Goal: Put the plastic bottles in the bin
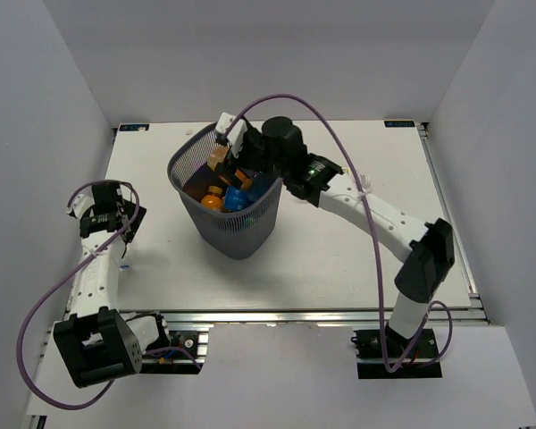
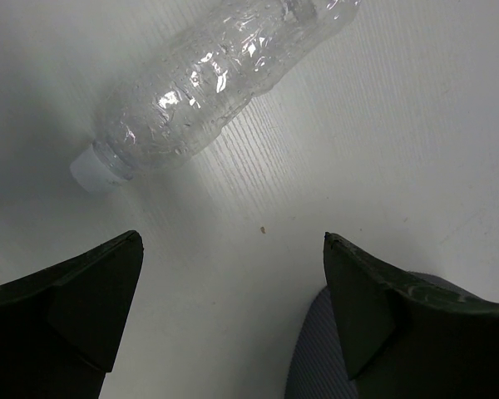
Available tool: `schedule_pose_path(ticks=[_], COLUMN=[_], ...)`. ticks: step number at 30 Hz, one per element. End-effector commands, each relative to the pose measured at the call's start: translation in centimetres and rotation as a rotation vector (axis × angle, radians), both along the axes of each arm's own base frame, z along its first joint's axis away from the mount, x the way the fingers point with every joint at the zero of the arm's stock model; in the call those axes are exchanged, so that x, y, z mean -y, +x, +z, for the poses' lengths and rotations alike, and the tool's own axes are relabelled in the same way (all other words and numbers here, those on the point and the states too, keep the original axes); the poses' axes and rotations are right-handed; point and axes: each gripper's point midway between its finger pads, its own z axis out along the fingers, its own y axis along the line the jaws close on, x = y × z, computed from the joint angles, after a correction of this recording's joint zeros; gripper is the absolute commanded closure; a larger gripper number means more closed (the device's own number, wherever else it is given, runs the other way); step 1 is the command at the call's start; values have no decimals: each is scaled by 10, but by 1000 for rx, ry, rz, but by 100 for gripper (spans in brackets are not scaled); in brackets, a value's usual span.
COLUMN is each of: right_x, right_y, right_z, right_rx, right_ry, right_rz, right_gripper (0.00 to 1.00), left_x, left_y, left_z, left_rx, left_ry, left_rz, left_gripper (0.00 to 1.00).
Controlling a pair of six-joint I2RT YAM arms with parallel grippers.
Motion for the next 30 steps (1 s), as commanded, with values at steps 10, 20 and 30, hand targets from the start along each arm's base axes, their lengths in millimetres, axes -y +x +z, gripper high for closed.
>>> schedule_pose_path(ticks=[10,20,30], right_x=[48,197,324], right_y=[13,30,47], right_z=[62,91,41], right_rx=[-8,2,-110], right_ry=[137,362,475], right_rz=[-244,-457,-704], right_gripper=[11,11,11], left_x=[-5,-16,-67], left_y=[28,52,49], left_z=[24,46,21], left_rx=[31,36,-132], left_ry=[25,79,232], left_rz=[-61,-173,-108], left_gripper=[2,2,2])
